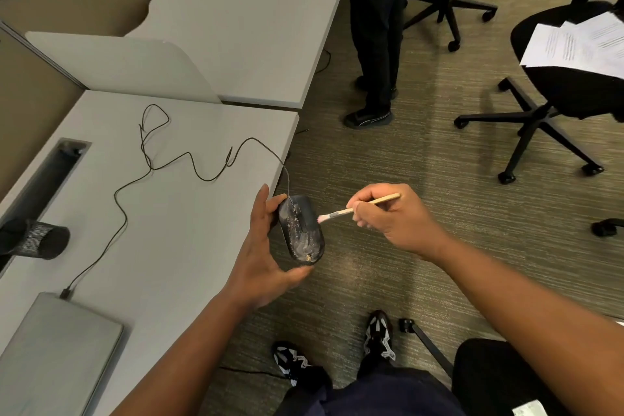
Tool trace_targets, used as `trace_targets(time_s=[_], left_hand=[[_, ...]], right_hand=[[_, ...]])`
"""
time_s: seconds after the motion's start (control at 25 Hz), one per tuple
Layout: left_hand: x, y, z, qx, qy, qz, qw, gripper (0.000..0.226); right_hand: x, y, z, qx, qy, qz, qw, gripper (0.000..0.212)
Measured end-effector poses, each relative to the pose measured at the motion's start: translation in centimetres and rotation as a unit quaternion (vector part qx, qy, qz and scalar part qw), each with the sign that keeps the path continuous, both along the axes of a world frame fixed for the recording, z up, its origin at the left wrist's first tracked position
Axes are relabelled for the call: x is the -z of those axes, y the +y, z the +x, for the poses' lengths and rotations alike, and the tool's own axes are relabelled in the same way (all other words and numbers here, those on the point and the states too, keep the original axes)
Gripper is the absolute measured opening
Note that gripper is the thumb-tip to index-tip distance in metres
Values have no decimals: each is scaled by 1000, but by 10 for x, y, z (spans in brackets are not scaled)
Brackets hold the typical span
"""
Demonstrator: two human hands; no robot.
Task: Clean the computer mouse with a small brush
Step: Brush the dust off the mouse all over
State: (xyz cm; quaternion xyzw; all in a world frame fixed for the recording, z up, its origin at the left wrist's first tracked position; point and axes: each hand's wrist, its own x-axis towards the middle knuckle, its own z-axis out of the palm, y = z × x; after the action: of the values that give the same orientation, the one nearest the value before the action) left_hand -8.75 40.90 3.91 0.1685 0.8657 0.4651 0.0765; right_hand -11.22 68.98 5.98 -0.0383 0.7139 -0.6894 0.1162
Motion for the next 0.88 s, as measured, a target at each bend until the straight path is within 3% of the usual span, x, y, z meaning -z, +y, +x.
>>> trace_targets(time_s=[0.08, 0.24, 0.4, 0.52, 0.68, 0.8, 0.88], left_hand=[[0, -1, 0, -2, 0, 0, 1000, 146], [2, -2, 0, -5, 4, 0, 1000, 146], [3, -3, 0, -5, 4, 1, 1000, 146], [5, -3, 1, -9, 6, -2, 1000, 148], [4, -5, 1, -11, 6, -4, 1000, 148], [3, -6, 2, -14, 2, -5, 1000, 148], [3, -6, 3, -14, 1, -5, 1000, 148]], right_hand=[[-1, -1, 2, -21, -12, -42, 999, 13], [3, -1, 4, -8, -17, -7, 1000, 14], [-1, -4, 7, -16, -20, -60, 998, 13], [0, -5, 6, -2, -9, -15, 1000, 14], [-2, -7, 9, -28, -15, -49, 998, 14], [0, -8, 8, -1, -6, 3, 1000, 16], [-2, -7, 7, 12, 1, -15, 1000, 14]])
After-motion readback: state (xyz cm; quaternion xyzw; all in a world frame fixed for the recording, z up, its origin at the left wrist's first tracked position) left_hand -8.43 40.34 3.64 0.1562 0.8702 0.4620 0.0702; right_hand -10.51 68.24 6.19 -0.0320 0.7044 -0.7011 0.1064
